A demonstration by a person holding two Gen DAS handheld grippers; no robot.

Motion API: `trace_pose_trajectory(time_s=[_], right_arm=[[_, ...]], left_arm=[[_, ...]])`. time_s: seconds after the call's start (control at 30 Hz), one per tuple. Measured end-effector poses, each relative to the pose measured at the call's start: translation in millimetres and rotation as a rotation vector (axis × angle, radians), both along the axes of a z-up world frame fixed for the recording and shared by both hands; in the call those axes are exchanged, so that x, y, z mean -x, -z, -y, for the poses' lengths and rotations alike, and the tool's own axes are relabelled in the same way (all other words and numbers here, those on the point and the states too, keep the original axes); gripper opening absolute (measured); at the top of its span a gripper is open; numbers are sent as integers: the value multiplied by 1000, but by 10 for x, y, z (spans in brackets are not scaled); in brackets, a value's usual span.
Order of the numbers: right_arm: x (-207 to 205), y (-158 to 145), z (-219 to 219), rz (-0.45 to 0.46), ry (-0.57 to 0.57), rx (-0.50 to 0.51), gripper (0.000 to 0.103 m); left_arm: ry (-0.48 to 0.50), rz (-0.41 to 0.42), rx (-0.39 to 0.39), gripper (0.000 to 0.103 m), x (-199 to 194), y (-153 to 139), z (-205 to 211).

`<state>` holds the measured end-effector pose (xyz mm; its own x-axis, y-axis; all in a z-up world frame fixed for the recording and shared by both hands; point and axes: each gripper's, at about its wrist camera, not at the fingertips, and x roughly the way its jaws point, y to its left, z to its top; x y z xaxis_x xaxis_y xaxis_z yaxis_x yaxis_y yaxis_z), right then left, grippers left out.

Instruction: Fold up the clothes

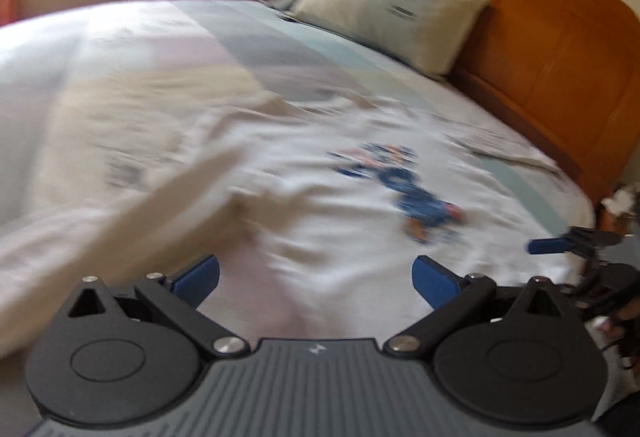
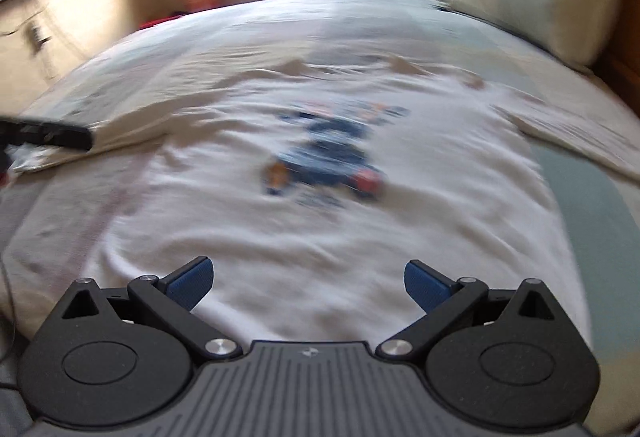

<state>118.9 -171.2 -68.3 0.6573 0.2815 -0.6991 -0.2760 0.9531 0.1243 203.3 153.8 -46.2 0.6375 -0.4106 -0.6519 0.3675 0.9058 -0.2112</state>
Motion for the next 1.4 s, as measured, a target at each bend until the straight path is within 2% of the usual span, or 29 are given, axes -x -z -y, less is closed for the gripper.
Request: trace_pose_trajectory(time_s=[0.2, 0.3, 0.37, 0.47, 0.63, 0.7, 0.77, 0.87, 0.93, 0.97, 1.03, 1.1, 1.2, 1.4], right_arm=[[-329, -54, -392, 7, -98, -39, 103], [-426, -54, -462, 15, -111, -56, 103], [-482, -52, -496, 20, -118, -65, 103], [-546, -23, -489, 17, -107, -56, 103], [-655, 25, -423, 20, -80, -61, 103], [-692, 37, -430, 23, -73, -56, 103], [-703, 37, -469, 29, -82, -43, 103], [-708, 30, -541, 39, -103, -20, 103], [-709, 31, -596, 46, -114, -4, 103], [-708, 31, -620, 46, -120, 2, 103], [-700, 29, -658, 50, -127, 15, 103], [-691, 26, -681, 53, -130, 28, 103], [-674, 11, -680, 60, -126, 31, 103], [-692, 5, -634, 51, -97, 41, 103]], left_arm=[[-114, 41, -80, 101, -433, -58, -662], [-192, 59, -143, 100, -753, 12, -912], [-226, 40, -168, 97, -966, 123, -1072], [-210, 6, -228, 93, -1166, 340, -1177], [-79, -10, -368, 80, -1281, 635, -1079], [-58, -15, -333, 79, -1294, 680, -1103], [-47, -28, -295, 72, -1307, 684, -1140], [11, -28, -306, 58, -1280, 652, -1106], [43, -39, -306, 40, -1276, 629, -1068], [59, -41, -310, 36, -1269, 619, -1043], [87, -32, -342, 17, -1224, 605, -959], [82, -18, -380, 8, -1165, 597, -881], [55, 5, -388, 4, -1136, 555, -881], [-61, 39, -381, 4, -1204, 429, -1057]])
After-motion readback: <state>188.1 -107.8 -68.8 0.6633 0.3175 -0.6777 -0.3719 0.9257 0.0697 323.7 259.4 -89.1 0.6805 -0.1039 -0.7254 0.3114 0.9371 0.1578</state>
